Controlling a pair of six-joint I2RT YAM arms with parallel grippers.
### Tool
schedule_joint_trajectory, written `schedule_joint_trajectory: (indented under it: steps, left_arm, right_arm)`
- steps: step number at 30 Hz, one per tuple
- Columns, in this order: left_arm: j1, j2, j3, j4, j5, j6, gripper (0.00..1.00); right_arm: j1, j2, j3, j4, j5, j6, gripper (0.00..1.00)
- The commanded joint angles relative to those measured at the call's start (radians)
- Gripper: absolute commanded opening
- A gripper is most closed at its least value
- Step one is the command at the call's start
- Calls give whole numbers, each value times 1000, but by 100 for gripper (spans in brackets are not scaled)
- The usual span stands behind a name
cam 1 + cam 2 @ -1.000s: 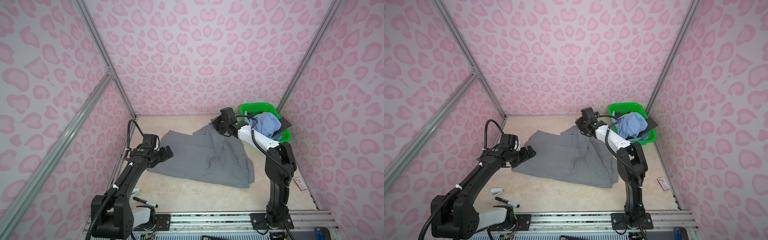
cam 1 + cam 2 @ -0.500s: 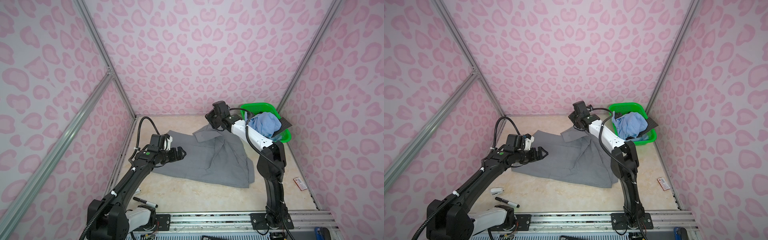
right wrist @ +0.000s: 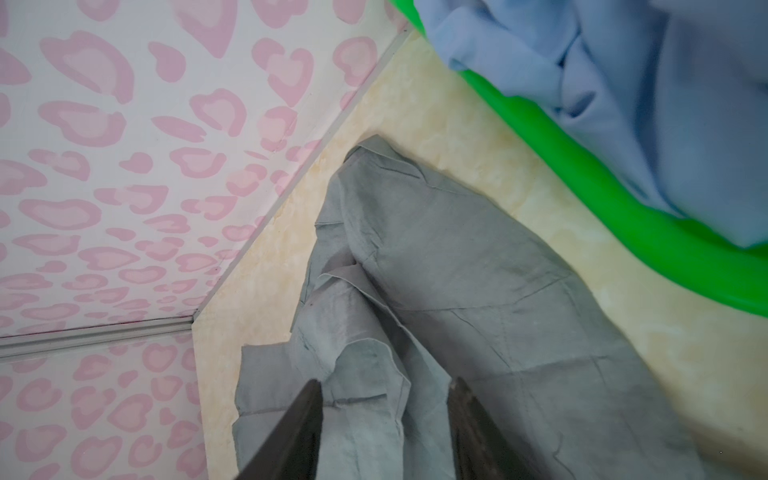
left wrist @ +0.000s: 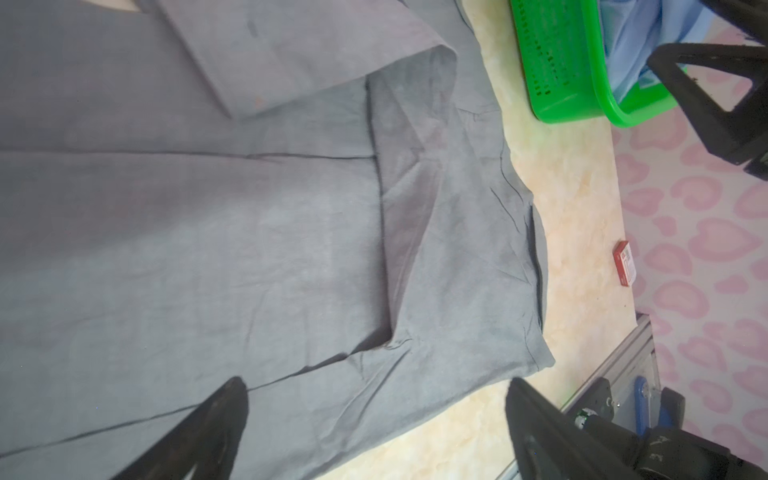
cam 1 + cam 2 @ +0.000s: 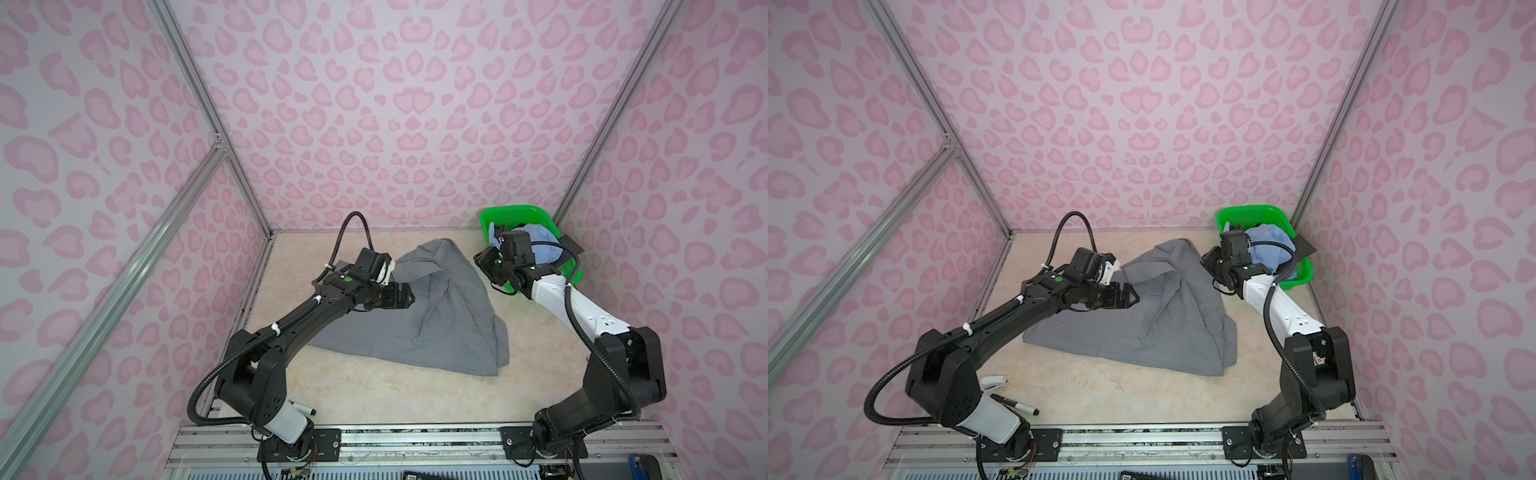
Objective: Fold and stack the long sleeve shirts
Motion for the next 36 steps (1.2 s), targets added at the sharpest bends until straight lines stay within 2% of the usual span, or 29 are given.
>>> schedule_joint_trajectory:
  steps: [1,4,11,18,24,27,30,33,36]
  left_arm:
    - [-53,114,141,-70,-112,16,99]
    - [-97,249,281,-128,-163,32,99]
    - [-157,527,569,-243,-222,68,91]
    - [-174,676,727,-300,-258,70,79]
    - [-172,747,793,-336,-322,73,62]
    - [-169,765,813,-329,-315,65,51]
    - [-168,780,846,-340,-320,65,34]
    - [-156,760,827,-329,-320,52,6]
    - [-136,674,701,-249,-277,18,4]
  right_arm:
    - [-10,-37,-38,46,-29,-85,49]
    - [-17,-87,-91,42,-20,-113,48]
    - [-64,-254,-222,53,3,-166,48]
    - [-78,-382,-313,90,22,-193,48]
    - [-80,-403,-325,99,0,-201,48]
    - [-80,-402,-332,107,-13,-200,48]
    - [-80,-402,-338,117,-11,-202,48]
    - [-80,-396,-349,132,-26,-195,48]
    - [-69,-371,-371,180,-65,-168,47]
